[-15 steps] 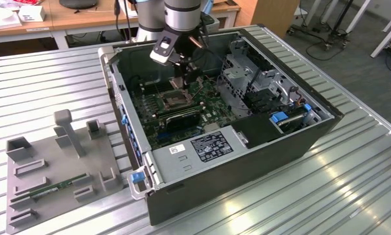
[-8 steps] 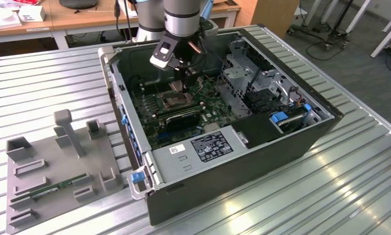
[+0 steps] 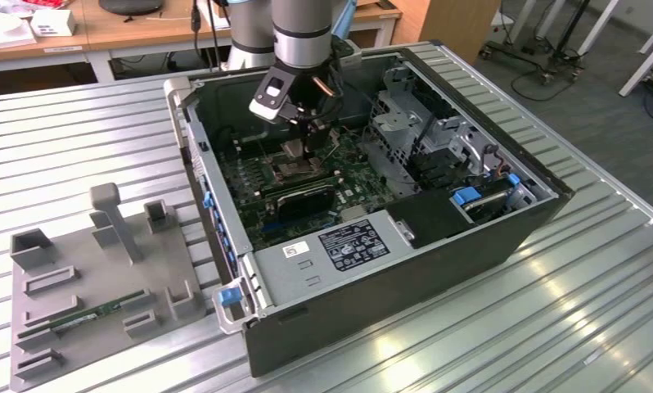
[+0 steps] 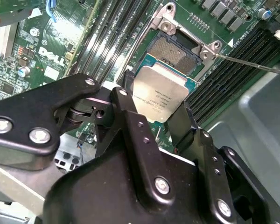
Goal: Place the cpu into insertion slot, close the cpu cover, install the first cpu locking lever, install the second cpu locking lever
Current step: 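Place the cpu into insertion slot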
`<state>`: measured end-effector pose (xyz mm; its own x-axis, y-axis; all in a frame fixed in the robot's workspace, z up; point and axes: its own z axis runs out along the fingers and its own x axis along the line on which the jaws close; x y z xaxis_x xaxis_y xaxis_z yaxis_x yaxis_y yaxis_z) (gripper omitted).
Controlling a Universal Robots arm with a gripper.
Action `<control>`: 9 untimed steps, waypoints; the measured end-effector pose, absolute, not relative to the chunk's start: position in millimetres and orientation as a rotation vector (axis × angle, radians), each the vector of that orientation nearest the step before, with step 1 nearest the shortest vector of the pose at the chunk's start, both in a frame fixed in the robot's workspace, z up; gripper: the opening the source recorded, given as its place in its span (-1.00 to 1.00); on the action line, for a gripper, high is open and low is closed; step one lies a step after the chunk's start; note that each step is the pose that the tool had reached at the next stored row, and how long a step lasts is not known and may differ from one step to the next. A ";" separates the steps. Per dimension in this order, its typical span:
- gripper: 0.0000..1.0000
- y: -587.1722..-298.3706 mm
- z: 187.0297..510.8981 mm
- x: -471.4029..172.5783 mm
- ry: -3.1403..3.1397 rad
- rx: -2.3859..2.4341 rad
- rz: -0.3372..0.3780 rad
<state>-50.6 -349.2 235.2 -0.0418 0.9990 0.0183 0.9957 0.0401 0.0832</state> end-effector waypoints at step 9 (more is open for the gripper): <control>0.08 -349.0 223.9 -52.1 2.235 2.146 0.113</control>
<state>-52.1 -349.0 223.9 -0.0416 0.9989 0.0209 0.9960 0.0398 0.0806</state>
